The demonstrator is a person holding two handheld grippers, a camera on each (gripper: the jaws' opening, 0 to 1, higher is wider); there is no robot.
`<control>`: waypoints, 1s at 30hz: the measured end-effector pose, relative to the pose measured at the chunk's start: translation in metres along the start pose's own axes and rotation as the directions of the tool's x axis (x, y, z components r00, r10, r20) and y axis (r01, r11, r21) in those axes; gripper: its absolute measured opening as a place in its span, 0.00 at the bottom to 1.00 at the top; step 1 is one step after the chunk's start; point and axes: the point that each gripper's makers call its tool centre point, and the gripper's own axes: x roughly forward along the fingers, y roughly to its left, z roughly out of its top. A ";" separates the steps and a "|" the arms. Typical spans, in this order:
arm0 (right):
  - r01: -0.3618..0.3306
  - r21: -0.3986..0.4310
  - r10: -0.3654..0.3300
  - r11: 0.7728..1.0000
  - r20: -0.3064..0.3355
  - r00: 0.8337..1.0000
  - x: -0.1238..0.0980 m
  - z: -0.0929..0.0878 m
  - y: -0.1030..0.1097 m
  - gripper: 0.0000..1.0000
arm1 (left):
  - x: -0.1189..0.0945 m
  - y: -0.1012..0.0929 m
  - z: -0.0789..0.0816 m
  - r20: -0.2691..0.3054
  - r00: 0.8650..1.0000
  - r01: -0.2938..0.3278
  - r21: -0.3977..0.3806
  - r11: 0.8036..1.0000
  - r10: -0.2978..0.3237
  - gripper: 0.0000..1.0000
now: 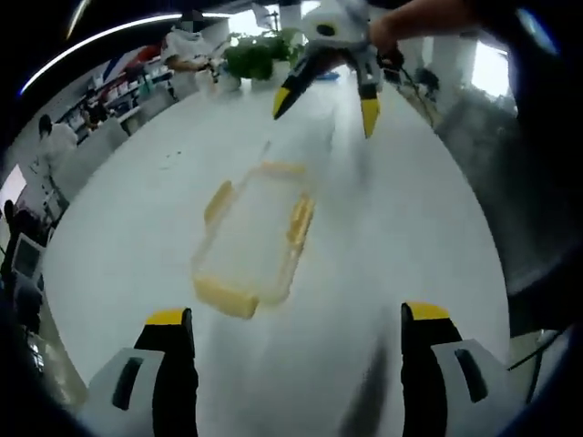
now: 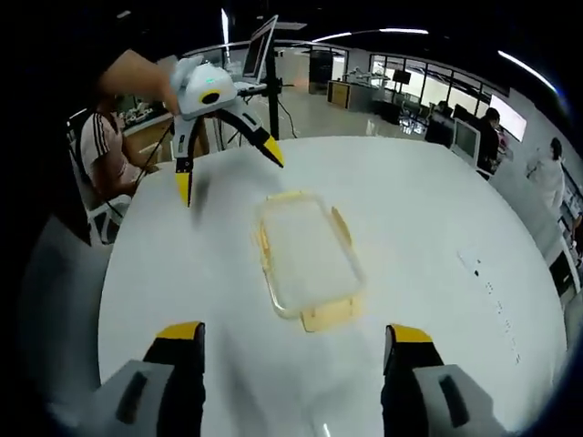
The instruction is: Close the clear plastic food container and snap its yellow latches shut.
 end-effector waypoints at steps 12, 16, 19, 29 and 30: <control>-0.043 -0.082 0.039 0.996 -0.046 0.998 0.014 -0.003 -0.014 0.76 | -0.002 0.031 -0.004 0.000 0.997 0.083 0.025 0.996 -0.083 0.87; -0.036 -0.137 0.030 0.990 -0.045 0.999 0.017 -0.002 -0.020 0.72 | 0.003 0.034 -0.006 -0.026 0.995 0.102 0.071 0.992 -0.100 0.86; -0.046 -0.143 0.039 0.989 -0.050 0.998 0.022 -0.004 -0.025 0.66 | 0.009 0.038 -0.004 -0.029 0.993 0.114 0.085 0.990 -0.112 0.82; -0.088 -0.202 0.065 0.975 -0.122 0.990 0.045 -0.006 -0.038 0.47 | 0.026 0.047 -0.005 -0.073 0.986 0.162 0.149 0.975 -0.153 0.62; -0.095 -0.200 0.070 0.975 -0.129 0.989 0.047 -0.008 -0.038 0.48 | 0.028 0.050 -0.005 -0.078 0.987 0.155 0.171 0.973 -0.144 0.62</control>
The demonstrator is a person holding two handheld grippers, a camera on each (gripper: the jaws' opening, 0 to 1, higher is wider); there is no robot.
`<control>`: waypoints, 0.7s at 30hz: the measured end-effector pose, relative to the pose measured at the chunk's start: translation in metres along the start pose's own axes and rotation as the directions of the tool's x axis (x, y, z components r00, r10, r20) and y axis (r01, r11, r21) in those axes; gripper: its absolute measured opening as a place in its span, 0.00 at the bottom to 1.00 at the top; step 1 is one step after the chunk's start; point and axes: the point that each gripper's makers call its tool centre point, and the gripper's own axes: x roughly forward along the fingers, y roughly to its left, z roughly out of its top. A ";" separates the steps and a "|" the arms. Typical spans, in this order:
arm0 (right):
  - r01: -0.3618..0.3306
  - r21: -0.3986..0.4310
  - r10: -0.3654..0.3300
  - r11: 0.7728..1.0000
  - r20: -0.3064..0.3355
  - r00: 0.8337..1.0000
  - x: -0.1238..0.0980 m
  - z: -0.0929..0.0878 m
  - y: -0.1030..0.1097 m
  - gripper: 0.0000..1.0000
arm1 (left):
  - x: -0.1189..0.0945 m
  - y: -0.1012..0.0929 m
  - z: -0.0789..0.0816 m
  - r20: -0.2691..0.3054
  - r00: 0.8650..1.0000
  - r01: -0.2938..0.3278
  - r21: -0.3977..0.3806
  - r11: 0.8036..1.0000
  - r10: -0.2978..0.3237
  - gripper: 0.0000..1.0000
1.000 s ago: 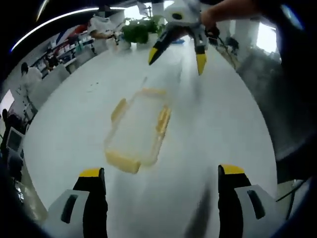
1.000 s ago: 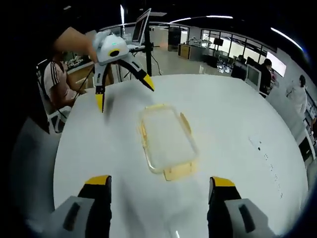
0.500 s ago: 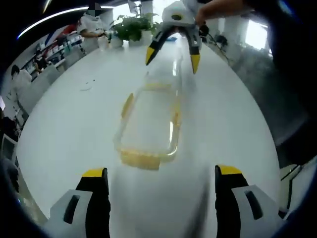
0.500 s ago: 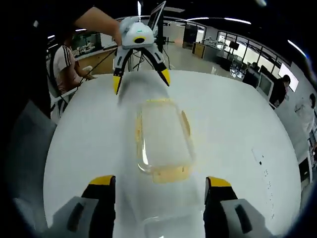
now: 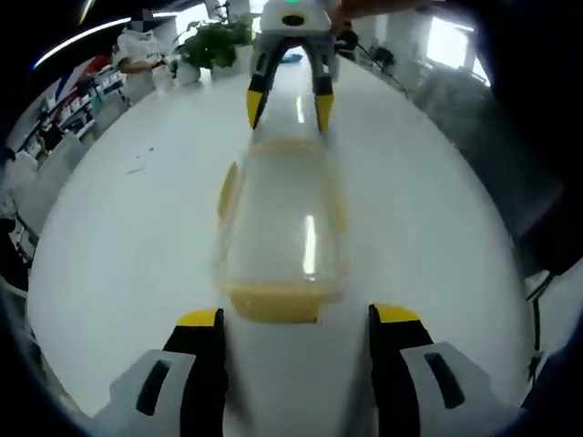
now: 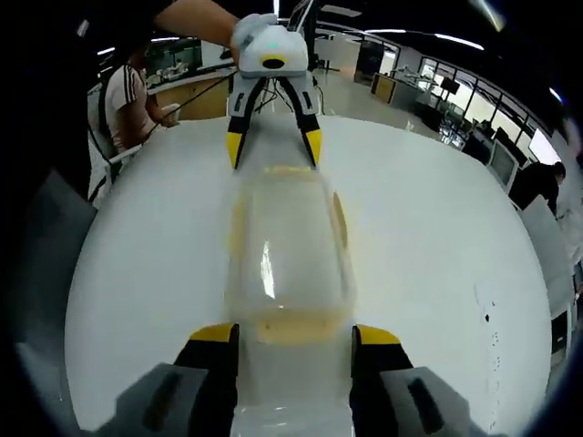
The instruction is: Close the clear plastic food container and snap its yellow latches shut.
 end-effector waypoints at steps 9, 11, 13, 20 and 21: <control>-0.025 -0.038 0.024 0.999 -0.031 0.999 0.010 -0.005 -0.001 0.43 | 0.004 0.008 -0.003 -0.010 1.000 0.003 0.003 1.000 -0.003 0.51; -0.031 -0.047 0.029 0.998 -0.041 0.999 0.012 -0.006 0.000 0.40 | 0.005 0.006 -0.001 -0.010 1.000 0.011 0.007 1.000 -0.011 0.49; -0.055 -0.063 0.052 0.996 -0.049 0.997 0.016 -0.006 0.006 0.38 | 0.007 0.002 0.002 -0.011 1.000 0.026 0.019 0.999 -0.026 0.45; -0.071 -0.034 0.069 0.997 -0.043 0.997 0.018 -0.004 0.005 0.38 | 0.011 0.001 0.004 -0.025 0.999 0.032 0.025 0.999 -0.031 0.42; -0.070 -0.030 0.069 0.997 -0.044 0.997 0.018 -0.004 0.005 0.38 | 0.011 0.001 0.004 -0.024 0.999 0.032 0.024 0.999 -0.032 0.42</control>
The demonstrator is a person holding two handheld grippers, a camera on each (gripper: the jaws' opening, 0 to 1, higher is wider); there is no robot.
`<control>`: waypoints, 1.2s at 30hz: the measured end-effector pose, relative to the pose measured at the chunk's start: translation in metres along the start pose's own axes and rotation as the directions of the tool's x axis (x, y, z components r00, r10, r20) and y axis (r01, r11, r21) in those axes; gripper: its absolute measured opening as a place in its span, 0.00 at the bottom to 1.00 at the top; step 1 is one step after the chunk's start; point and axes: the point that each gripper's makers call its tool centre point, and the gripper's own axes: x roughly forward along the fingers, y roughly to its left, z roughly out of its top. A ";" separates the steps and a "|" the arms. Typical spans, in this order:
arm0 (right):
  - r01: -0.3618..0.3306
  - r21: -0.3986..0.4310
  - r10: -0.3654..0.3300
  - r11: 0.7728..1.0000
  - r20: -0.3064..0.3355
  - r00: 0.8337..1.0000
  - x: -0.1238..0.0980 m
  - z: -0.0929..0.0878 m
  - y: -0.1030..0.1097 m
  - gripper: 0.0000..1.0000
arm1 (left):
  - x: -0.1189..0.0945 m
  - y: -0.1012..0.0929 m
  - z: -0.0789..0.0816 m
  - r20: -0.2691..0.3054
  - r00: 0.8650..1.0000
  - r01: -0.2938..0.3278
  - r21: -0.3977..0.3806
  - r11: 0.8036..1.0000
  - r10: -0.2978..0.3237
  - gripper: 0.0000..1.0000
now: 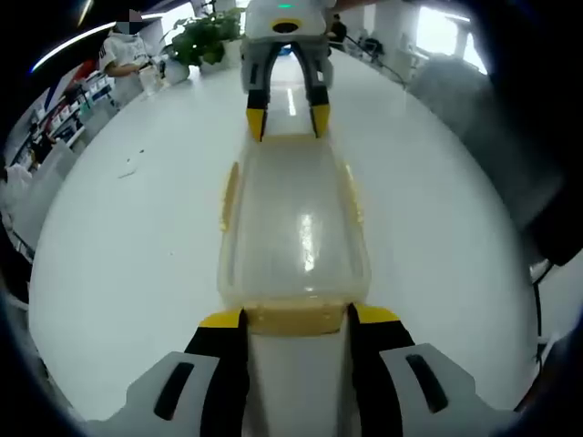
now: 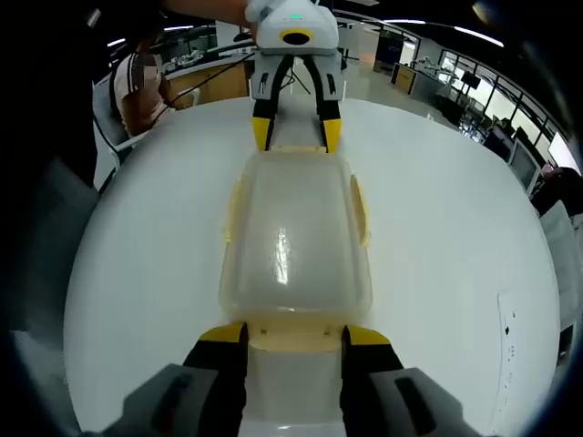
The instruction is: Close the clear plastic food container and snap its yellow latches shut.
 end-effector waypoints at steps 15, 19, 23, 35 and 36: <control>-0.002 0.008 0.002 1.000 -0.037 0.999 0.001 0.001 -0.001 0.36 | -0.001 0.008 -0.002 -0.065 0.998 0.000 0.006 1.000 0.000 0.36; -0.001 0.015 0.002 1.000 -0.041 0.999 0.001 0.001 -0.003 0.36 | -0.003 0.009 -0.003 -0.076 0.997 -0.013 -0.007 1.000 0.013 0.36; -0.007 0.009 0.008 1.000 -0.049 0.999 0.001 0.005 0.002 0.36 | -0.005 0.006 -0.005 -0.103 0.995 -0.014 -0.024 1.000 0.011 0.35; -0.010 -0.019 0.009 1.000 -0.067 0.998 -0.031 0.016 0.001 0.36 | -0.032 0.002 0.016 -0.092 0.995 -0.051 -0.053 0.997 0.046 0.35; -0.007 -0.024 0.006 1.000 -0.067 0.998 -0.037 0.018 0.000 0.36 | -0.035 0.002 0.021 -0.088 0.995 -0.055 -0.057 0.997 0.050 0.35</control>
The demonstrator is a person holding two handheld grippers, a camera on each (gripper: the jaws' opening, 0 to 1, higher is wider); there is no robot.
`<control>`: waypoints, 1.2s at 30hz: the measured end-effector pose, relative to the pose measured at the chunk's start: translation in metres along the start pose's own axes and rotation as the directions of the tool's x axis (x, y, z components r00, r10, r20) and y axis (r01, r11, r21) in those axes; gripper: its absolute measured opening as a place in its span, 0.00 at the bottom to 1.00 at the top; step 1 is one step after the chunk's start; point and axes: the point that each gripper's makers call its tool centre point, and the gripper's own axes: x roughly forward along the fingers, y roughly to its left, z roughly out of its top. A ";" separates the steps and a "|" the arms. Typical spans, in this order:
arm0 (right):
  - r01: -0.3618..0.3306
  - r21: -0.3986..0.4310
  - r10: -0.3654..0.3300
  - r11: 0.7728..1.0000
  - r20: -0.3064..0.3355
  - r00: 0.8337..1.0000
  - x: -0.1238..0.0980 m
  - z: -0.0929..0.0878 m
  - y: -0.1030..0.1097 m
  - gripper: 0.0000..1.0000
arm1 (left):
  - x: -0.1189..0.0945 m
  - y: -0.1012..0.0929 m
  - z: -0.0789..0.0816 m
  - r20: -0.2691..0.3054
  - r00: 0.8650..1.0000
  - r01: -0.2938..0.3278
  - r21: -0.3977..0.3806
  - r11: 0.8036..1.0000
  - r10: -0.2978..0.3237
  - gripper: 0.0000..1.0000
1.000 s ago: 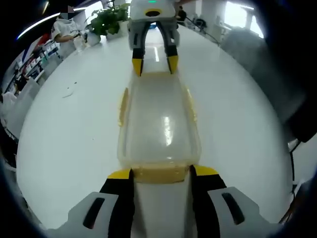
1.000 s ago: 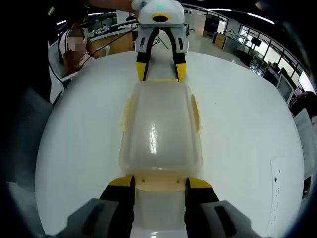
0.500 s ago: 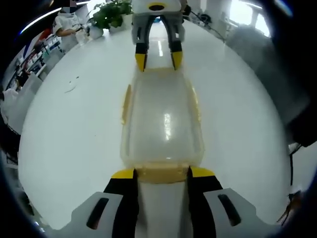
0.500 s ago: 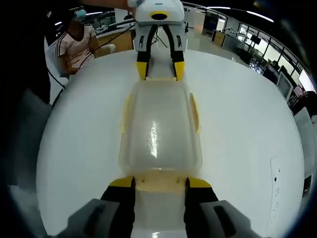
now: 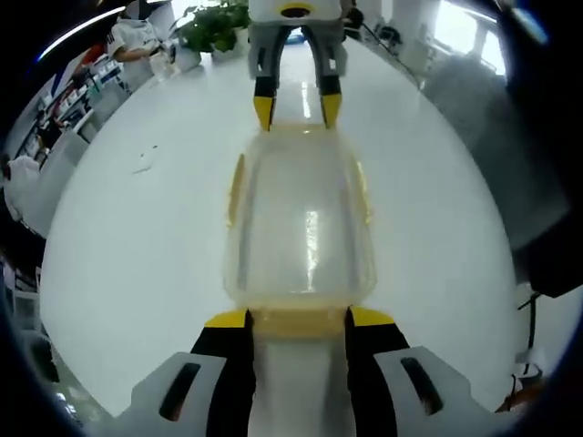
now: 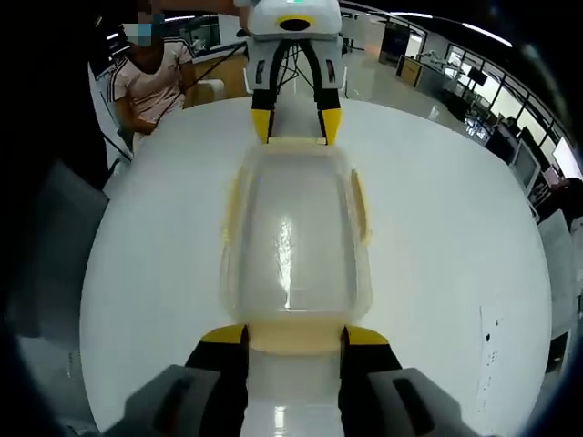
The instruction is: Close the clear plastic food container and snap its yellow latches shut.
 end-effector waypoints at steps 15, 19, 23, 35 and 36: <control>0.037 -0.020 -0.037 0.999 0.023 0.999 -0.051 0.009 -0.014 0.36 | -0.039 0.015 0.037 0.007 0.998 -0.060 0.025 0.998 0.060 0.36; 0.042 -0.033 -0.041 0.999 0.020 0.999 -0.050 0.007 -0.013 0.36 | -0.036 0.013 0.039 0.001 0.998 -0.063 0.020 0.998 0.063 0.36; 0.044 -0.039 -0.044 0.998 0.012 0.999 -0.051 0.003 -0.010 0.36 | -0.035 0.011 0.042 -0.003 0.998 -0.065 0.019 0.998 0.065 0.36; 0.062 -0.035 -0.062 0.997 0.013 0.998 -0.068 -0.017 -0.006 0.36 | -0.031 0.007 0.070 0.015 0.995 -0.094 0.022 0.995 0.094 0.36; 0.065 -0.040 -0.064 0.997 0.012 0.998 -0.069 -0.020 -0.006 0.36 | -0.030 0.006 0.072 0.014 0.995 -0.097 0.020 0.995 0.096 0.36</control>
